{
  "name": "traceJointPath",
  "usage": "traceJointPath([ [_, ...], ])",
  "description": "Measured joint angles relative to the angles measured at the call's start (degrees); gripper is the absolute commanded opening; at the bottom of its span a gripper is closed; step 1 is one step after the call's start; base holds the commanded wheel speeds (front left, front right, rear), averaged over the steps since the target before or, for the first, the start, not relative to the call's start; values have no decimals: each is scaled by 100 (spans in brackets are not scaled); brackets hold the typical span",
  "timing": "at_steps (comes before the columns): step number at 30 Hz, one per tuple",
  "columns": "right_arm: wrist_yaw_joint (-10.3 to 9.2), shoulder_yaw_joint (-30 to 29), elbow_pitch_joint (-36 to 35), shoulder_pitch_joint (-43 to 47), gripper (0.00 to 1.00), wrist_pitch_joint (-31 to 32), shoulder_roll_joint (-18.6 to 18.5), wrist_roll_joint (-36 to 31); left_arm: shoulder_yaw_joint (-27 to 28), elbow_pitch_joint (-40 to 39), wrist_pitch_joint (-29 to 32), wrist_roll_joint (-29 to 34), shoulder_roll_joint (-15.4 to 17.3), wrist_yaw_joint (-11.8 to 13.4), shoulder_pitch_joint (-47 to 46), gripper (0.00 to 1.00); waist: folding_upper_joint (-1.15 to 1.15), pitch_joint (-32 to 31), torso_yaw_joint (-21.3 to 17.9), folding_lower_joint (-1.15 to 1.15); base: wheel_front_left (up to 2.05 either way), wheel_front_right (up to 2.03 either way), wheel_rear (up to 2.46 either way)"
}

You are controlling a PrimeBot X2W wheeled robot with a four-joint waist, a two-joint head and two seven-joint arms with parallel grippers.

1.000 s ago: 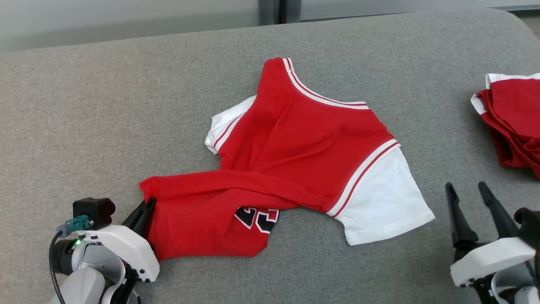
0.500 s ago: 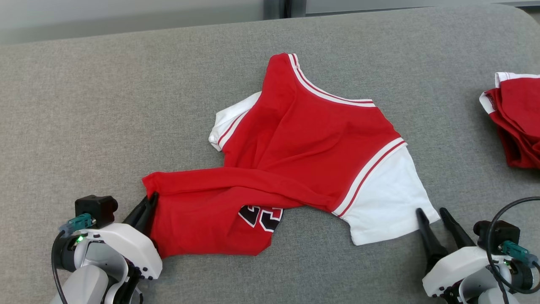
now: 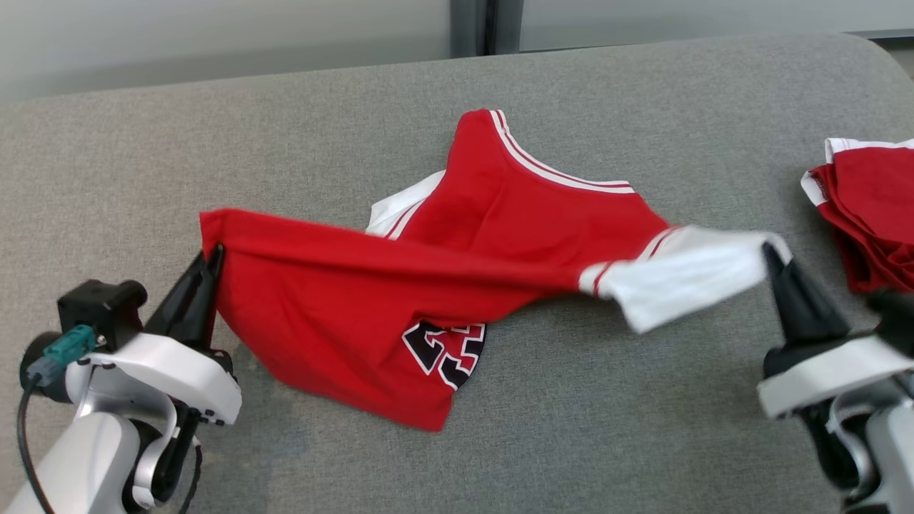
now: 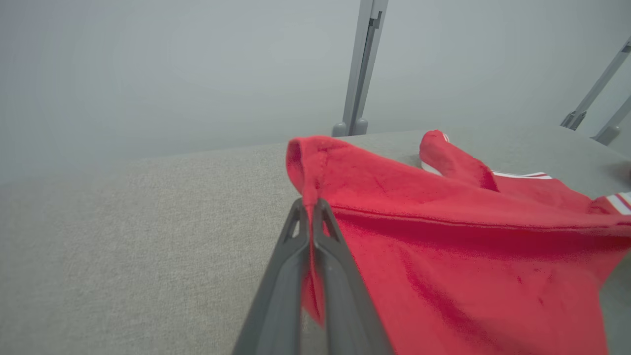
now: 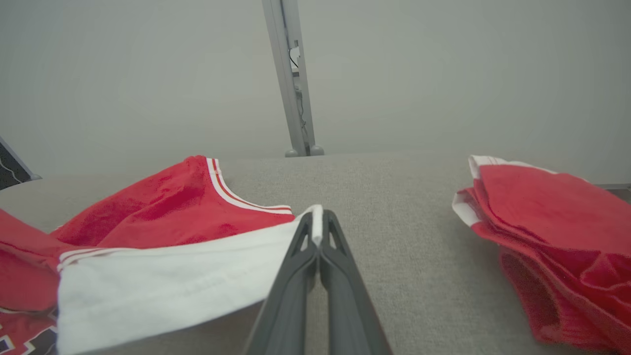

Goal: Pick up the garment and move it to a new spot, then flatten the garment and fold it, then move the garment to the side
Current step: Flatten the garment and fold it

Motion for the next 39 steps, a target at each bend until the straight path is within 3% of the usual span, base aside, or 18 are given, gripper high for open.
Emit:
traceJointPath([
  [13,0,-533,-1599,-1505,0,515,-226,-323,247,-1416,510,325,542,274,-843,0,0,-291,-39,0,0,0,0],
  [24,0,-868,-2553,-2331,0,825,-272,-481,414,-2452,709,681,759,561,-1320,0,0,-624,-15,0,0,0,0],
  [32,0,-844,-2459,-2356,0,1070,-205,-356,459,-2639,728,698,783,656,-1303,0,0,-561,-12,0,0,0,0],
  [39,-1,-532,-1699,-3159,0,987,-200,-3,479,-1920,494,457,620,324,-1968,0,0,-217,-3,0,0,0,0],
])
